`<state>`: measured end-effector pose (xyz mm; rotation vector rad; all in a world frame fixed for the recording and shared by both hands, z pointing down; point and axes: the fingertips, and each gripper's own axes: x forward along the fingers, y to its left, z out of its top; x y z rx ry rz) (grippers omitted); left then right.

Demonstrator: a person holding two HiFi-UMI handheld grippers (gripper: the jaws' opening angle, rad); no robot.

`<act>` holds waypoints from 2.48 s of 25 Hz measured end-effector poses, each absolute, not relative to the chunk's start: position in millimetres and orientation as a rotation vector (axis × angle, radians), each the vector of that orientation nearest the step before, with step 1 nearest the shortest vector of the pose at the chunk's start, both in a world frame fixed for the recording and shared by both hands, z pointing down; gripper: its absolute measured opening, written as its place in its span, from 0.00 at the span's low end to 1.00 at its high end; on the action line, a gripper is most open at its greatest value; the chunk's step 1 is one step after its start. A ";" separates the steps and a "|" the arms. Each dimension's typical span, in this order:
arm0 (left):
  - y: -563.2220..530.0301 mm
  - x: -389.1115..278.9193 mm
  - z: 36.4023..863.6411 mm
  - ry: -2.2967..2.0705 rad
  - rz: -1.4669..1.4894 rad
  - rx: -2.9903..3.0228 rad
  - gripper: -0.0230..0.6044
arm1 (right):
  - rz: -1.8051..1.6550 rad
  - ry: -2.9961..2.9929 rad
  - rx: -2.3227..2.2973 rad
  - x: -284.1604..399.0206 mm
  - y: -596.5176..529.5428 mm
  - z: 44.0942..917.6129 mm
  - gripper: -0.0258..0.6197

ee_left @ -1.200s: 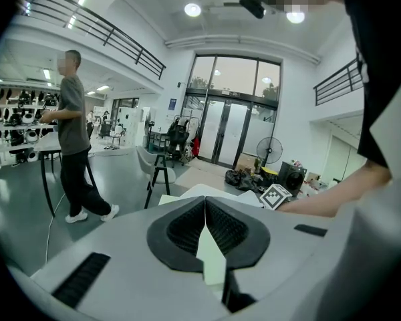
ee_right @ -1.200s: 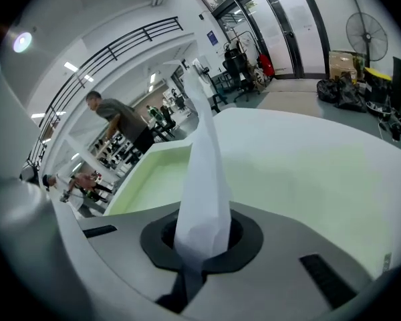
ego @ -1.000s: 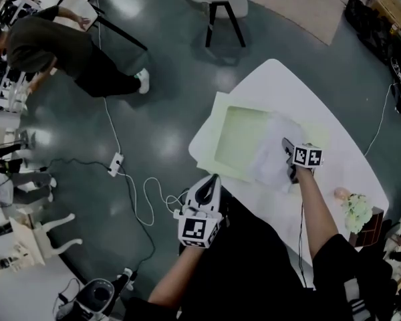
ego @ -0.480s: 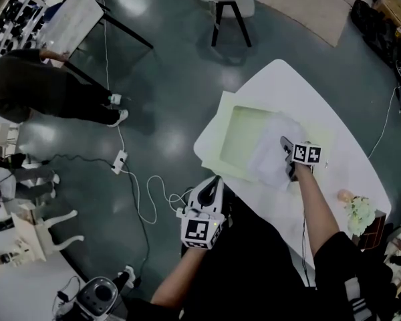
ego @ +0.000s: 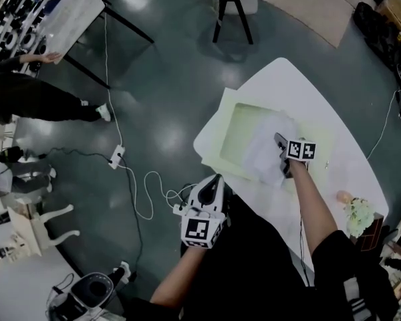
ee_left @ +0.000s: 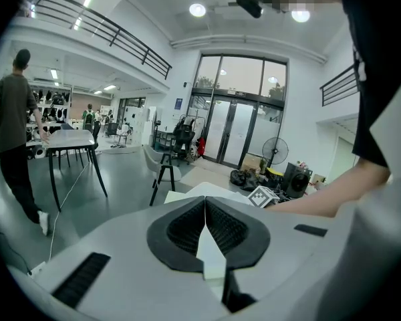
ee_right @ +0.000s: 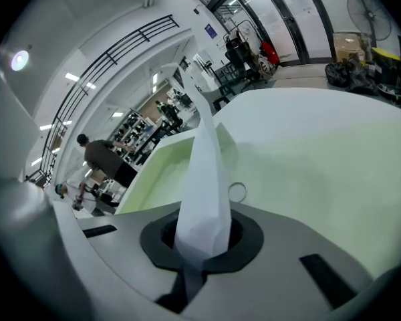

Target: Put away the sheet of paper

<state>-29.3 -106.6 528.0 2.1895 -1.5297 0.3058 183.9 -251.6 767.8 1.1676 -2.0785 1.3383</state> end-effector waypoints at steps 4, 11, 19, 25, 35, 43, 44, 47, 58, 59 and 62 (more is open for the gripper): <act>-107.3 -29.9 527.7 -1.547 0.284 2.179 0.04 | 1.309 -2.077 1.139 175.9 -253.7 771.5 0.04; -115.1 -31.7 529.5 -1.559 0.263 2.181 0.04 | 1.344 -2.086 1.125 156.8 -256.7 775.0 0.04; -127.8 -44.4 541.6 -1.497 0.245 2.170 0.04 | 1.457 -2.054 1.184 135.5 -262.4 780.3 0.04; -149.7 -48.8 545.5 -1.428 0.245 2.205 0.04 | 1.499 -2.052 1.198 119.7 -264.5 782.5 0.04; -191.5 -67.8 550.0 -1.269 0.271 2.265 0.04 | 1.567 -2.036 1.220 80.7 -274.4 783.8 0.04; -222.7 -84.1 557.2 -1.180 0.288 2.310 0.04 | 1.629 -2.024 1.256 57.9 -282.1 786.3 0.04; -225.6 -85.0 557.4 -1.169 0.288 2.314 0.04 | 1.631 -2.024 1.265 57.5 -282.7 785.0 0.04; -230.6 -85.5 556.3 -1.133 0.290 2.331 0.04 | 1.621 -2.023 1.300 62.4 -282.1 779.8 0.04; -247.1 -101.0 558.2 -1.057 0.273 2.355 0.04 | 1.562 -1.910 1.487 107.7 -291.0 770.3 0.20; -248.3 -102.5 558.5 -1.051 0.280 2.363 0.04 | 1.562 -1.889 1.483 108.1 -290.3 773.5 0.20; -251.2 -105.7 558.6 -1.035 0.295 2.379 0.04 | 1.555 -1.823 1.479 107.9 -288.9 783.5 0.20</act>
